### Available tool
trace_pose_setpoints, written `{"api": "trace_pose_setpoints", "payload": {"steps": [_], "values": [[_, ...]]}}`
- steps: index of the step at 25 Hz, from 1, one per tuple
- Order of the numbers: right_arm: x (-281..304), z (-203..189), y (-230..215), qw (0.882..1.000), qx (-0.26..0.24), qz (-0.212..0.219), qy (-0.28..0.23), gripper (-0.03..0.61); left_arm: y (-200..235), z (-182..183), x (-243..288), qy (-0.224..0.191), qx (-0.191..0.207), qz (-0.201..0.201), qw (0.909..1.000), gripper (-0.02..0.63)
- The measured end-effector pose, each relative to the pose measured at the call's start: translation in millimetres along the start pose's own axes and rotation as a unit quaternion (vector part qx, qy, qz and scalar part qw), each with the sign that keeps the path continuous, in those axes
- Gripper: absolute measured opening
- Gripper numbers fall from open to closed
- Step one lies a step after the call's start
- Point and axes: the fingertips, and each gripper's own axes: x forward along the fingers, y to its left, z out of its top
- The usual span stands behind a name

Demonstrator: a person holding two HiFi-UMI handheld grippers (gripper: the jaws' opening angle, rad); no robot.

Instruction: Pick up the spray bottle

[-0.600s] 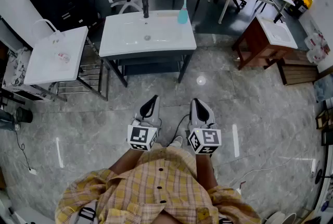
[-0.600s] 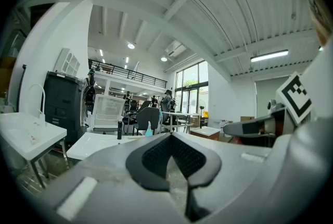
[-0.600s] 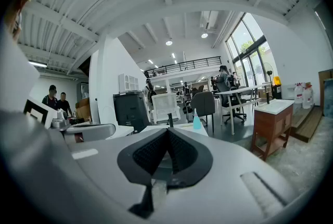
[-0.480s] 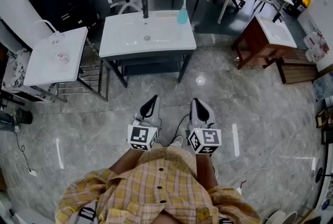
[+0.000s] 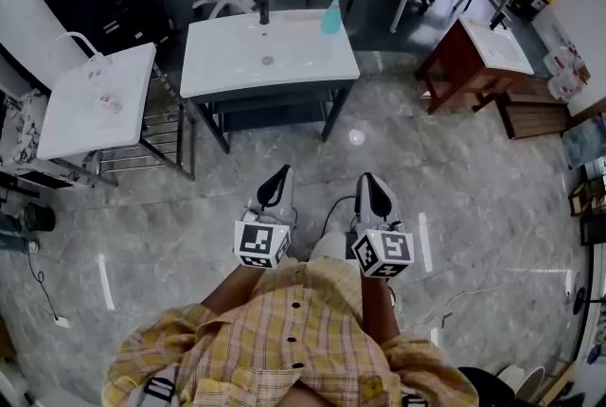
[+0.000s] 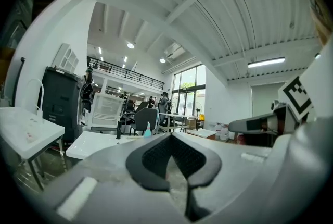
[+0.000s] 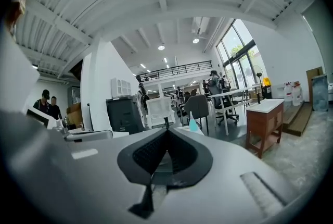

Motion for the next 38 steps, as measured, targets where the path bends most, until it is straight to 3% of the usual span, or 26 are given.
{"api": "trace_pose_setpoints", "payload": {"steps": [8, 19, 25, 38], "values": [[10, -11, 24, 0.999, -0.049, 0.006, 0.02, 0.0, 4, -12, -7, 0.003, -0.017, -0.017, 0.9997, -0.001], [82, -15, 6, 0.999, -0.018, 0.022, 0.025, 0.0, 31, -15, 47, 0.019, -0.005, -0.015, 0.9997, -0.001], [144, -14, -16, 0.999, -0.007, 0.029, 0.03, 0.0, 57, -15, 108, 0.026, 0.003, -0.013, 0.9996, 0.0], [288, 43, -101, 0.998, -0.001, 0.053, 0.021, 0.0, 90, 16, 278, 0.024, 0.018, 0.008, 0.9995, 0.0]]}}
